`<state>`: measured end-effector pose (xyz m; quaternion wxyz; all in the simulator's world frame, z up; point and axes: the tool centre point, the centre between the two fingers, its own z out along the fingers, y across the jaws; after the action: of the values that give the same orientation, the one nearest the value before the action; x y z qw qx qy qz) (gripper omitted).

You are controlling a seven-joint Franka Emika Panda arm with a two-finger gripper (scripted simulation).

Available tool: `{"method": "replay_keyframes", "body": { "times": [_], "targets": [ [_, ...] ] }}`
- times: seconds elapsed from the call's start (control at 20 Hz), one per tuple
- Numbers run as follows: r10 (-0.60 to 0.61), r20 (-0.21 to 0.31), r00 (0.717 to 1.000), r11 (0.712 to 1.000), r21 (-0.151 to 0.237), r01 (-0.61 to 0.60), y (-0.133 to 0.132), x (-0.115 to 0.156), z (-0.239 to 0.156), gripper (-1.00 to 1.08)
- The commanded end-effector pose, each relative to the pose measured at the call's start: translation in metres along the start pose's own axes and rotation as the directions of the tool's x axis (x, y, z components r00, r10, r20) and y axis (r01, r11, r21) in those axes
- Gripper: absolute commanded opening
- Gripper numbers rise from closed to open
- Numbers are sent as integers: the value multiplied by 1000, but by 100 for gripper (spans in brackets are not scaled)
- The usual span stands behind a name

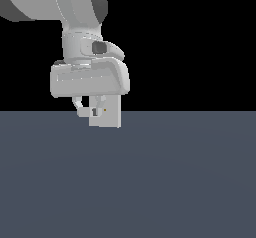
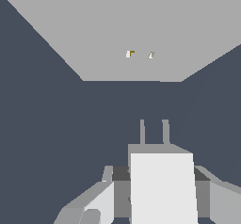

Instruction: Plug the charger into the wall socket.

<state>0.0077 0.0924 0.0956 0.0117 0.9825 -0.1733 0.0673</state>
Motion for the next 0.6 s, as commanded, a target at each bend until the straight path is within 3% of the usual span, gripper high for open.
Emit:
{"method": "replay_keyframes", "body": {
  "times": [0.0, 0.55],
  "targets": [
    [8, 1, 1000, 1000, -2, -8, -6, 4, -2, -100],
    [11, 1, 1000, 1000, -2, -11, -9, 7, -3, -100]
  ]
}}
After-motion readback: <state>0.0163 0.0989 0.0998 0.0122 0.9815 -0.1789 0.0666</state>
